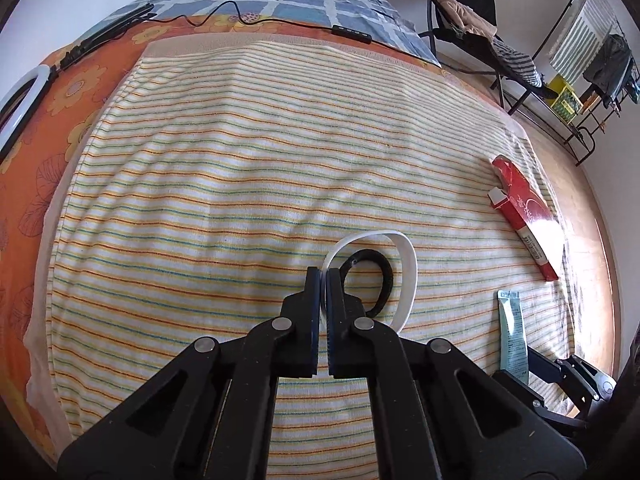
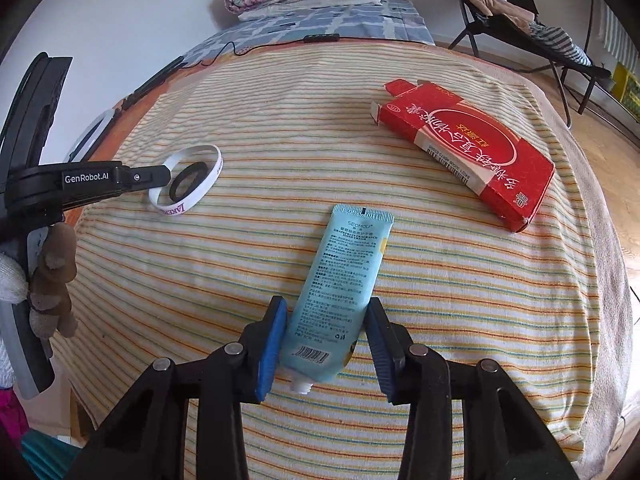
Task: Collect trash
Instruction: 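Grasp the blue tube with the right tool while the left tool grasps the white tape roll, then carry the blue tube and white tape roll over the blue basket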
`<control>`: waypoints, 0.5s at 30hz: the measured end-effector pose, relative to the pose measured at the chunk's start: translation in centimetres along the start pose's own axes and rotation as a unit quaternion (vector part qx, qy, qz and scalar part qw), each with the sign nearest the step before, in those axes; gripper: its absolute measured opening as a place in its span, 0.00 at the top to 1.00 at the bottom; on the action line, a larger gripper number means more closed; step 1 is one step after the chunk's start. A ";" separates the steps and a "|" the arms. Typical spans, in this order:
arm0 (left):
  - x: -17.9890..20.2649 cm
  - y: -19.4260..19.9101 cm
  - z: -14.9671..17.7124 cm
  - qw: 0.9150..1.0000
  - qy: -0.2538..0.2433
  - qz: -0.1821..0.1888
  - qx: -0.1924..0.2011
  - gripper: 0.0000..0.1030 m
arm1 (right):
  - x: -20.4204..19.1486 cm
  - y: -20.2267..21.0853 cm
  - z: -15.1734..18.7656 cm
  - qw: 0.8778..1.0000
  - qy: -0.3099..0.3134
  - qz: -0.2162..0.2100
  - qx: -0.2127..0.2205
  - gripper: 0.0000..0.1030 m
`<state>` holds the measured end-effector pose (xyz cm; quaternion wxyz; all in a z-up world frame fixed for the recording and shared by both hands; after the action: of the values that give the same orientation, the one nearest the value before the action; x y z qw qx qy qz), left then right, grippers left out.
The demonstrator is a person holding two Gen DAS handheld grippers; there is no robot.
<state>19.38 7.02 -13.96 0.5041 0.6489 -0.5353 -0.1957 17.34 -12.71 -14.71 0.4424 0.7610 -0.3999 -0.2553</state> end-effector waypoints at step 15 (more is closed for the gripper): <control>1.3 3.6 0.4 0.999 -0.015 0.028 0.023 1.00 | 2.1 1.8 0.2 0.999 -0.039 -0.014 0.030 0.89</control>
<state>17.75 6.00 -10.64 0.4860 0.6423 -0.5650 -0.1790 17.68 -15.11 -13.27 0.4003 0.7688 -0.4136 -0.2787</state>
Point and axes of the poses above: each gripper's, at about its wrist camera, not at the fingertips, and y roughly against the way its jaws point, x to its right, z to its underside, the point moved 5 cm from there along -y, roughly the way its jaws point, and after that the axes turned 9 degrees about y, right-handed, at the moved point
